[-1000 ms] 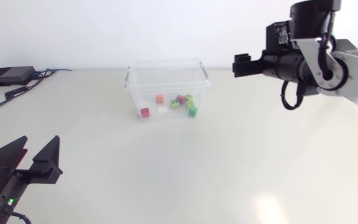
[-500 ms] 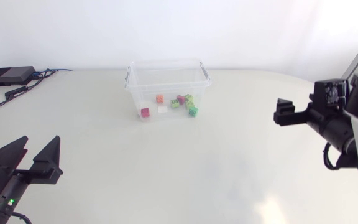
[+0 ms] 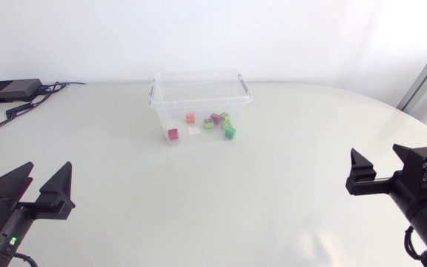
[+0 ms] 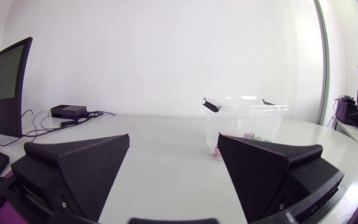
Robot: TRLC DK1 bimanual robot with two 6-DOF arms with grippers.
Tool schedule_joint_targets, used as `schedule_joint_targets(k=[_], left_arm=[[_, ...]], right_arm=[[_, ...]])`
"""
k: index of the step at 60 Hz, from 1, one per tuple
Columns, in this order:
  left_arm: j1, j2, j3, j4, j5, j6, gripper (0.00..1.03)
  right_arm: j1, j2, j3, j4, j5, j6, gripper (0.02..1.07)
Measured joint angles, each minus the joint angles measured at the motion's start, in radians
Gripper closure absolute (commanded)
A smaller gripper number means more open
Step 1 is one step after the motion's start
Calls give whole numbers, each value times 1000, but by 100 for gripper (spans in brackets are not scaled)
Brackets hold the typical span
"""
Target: Place the duplo bricks in the container
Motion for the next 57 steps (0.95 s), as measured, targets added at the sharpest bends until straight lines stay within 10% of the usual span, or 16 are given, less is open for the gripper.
schedule_joint_targets(k=[57], left_arm=[[-6,1,0,1,0,4,4]], right_arm=[[-17,-475,-163,-150,-124,161,7]])
